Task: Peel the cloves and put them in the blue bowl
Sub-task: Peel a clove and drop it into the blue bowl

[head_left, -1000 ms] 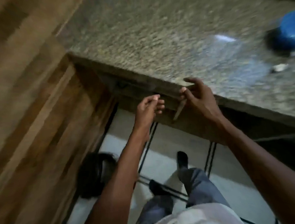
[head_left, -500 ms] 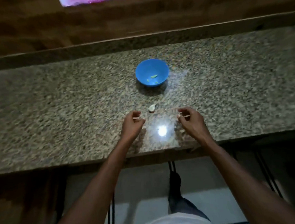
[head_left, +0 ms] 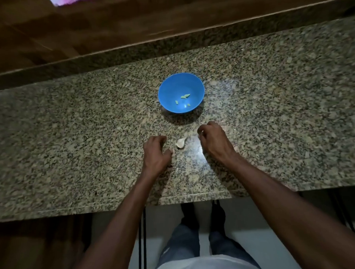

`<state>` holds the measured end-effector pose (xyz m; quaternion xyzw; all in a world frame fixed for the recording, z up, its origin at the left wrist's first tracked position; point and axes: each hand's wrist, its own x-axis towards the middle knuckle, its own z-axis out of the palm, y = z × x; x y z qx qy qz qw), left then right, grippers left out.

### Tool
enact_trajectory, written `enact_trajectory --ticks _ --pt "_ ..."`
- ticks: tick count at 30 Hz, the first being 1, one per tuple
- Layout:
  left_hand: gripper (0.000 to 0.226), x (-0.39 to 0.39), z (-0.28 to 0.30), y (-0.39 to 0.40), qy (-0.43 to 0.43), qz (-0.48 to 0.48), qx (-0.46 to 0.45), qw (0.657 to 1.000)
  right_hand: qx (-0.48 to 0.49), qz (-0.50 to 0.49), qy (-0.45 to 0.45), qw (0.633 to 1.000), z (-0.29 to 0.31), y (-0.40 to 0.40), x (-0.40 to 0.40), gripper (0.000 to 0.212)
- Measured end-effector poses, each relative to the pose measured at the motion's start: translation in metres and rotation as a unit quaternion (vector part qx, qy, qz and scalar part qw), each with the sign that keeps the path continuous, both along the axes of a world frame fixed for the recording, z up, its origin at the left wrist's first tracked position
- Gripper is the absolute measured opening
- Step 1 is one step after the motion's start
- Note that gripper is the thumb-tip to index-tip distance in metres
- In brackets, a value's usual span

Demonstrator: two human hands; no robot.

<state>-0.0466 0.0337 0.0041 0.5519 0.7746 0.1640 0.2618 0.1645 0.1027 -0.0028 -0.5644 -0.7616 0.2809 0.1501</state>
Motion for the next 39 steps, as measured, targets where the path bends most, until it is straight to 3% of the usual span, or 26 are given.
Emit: enact_trajectory --ticks 4,11,17,21,24,28,32,36,39 --pt "0.044 0.002 -0.002 0.004 -0.058 0.004 0.026 0.998 0.005 -0.034 0.009 0.999 0.009 0.0 0.005 0.016" --pt "0.06 0.006 -0.008 0.012 -0.127 -0.086 0.056 0.987 -0.001 -0.112 0.183 0.977 0.068 0.044 -0.018 0.015" --pt "0.03 0.008 -0.015 0.016 -0.122 -0.083 0.097 0.984 0.013 -0.081 0.144 0.986 0.07 0.079 -0.048 0.019" --pt "0.022 0.003 -0.016 0.01 -0.197 -0.019 0.079 0.977 0.011 -0.108 0.171 0.979 0.065 0.065 -0.04 0.017" --pt "0.02 0.003 -0.01 0.005 -0.309 0.062 0.065 0.947 -0.066 -0.139 0.251 0.956 0.054 0.03 -0.03 0.014" --pt "0.022 0.007 0.002 0.0 -0.433 0.128 0.066 0.89 -0.25 -0.114 0.343 0.898 0.028 -0.019 -0.032 0.021" --pt "0.021 0.01 0.012 -0.006 -0.435 0.13 0.08 0.887 -0.29 -0.131 0.425 0.848 0.013 -0.031 -0.039 0.031" --pt "0.023 0.006 0.015 -0.008 -0.418 0.138 0.066 0.896 -0.278 -0.116 0.416 0.858 0.008 -0.028 -0.039 0.03" --pt "0.023 0.007 0.018 -0.005 -0.377 0.129 0.055 0.916 -0.241 -0.114 0.37 0.89 0.004 -0.027 -0.043 0.028"
